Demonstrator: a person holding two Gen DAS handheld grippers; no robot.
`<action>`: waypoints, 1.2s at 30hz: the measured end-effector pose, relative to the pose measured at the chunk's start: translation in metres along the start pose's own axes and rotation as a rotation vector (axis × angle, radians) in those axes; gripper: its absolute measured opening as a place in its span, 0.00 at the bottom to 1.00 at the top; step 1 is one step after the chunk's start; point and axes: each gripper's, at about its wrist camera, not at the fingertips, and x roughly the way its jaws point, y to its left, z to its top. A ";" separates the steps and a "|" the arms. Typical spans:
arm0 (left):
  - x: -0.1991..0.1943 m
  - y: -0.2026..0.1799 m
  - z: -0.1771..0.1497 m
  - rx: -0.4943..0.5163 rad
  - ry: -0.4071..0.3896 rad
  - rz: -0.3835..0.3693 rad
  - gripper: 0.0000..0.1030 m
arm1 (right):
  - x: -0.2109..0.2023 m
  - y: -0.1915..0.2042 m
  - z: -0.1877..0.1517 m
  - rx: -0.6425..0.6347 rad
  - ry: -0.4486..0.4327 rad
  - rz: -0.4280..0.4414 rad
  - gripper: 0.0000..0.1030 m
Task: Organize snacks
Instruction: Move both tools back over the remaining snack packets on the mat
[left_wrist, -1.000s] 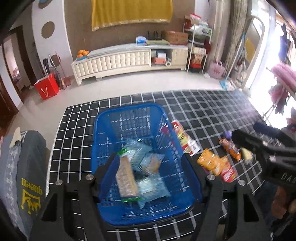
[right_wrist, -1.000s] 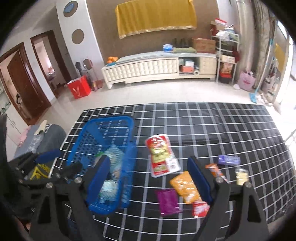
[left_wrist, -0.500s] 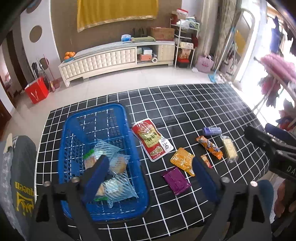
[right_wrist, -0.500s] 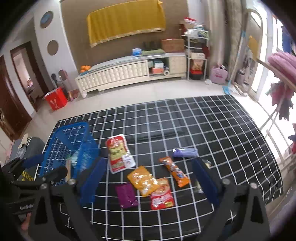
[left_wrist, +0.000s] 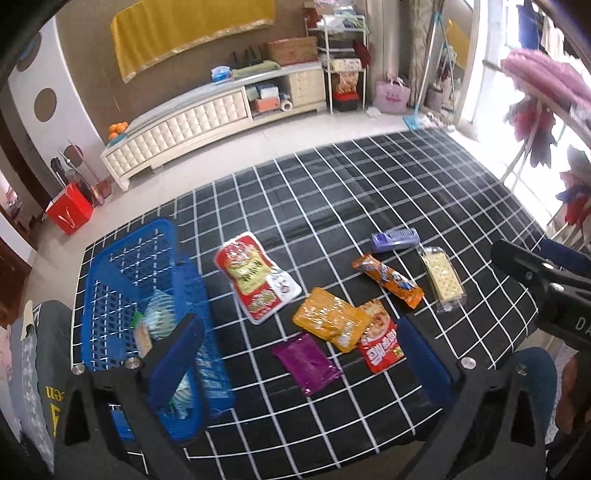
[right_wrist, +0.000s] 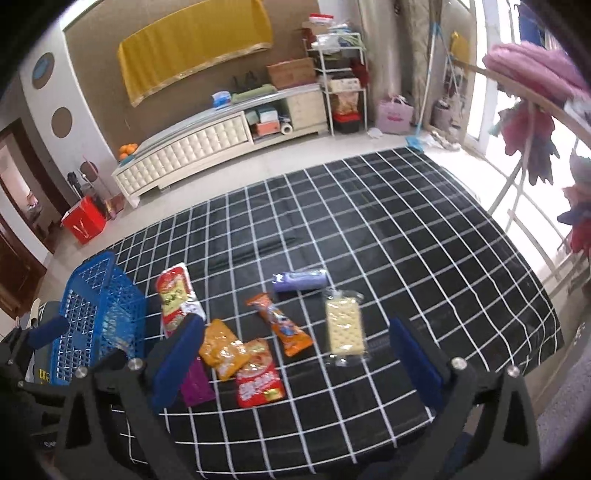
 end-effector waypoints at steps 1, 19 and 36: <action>0.005 -0.007 0.000 0.010 0.014 0.001 1.00 | 0.004 -0.006 -0.001 0.001 0.009 -0.004 0.98; 0.080 -0.053 0.019 0.000 0.232 0.012 1.00 | 0.114 -0.068 0.009 0.012 0.329 0.089 0.98; 0.125 -0.033 0.026 -0.107 0.330 -0.010 1.00 | 0.194 -0.048 -0.003 -0.144 0.436 -0.065 0.67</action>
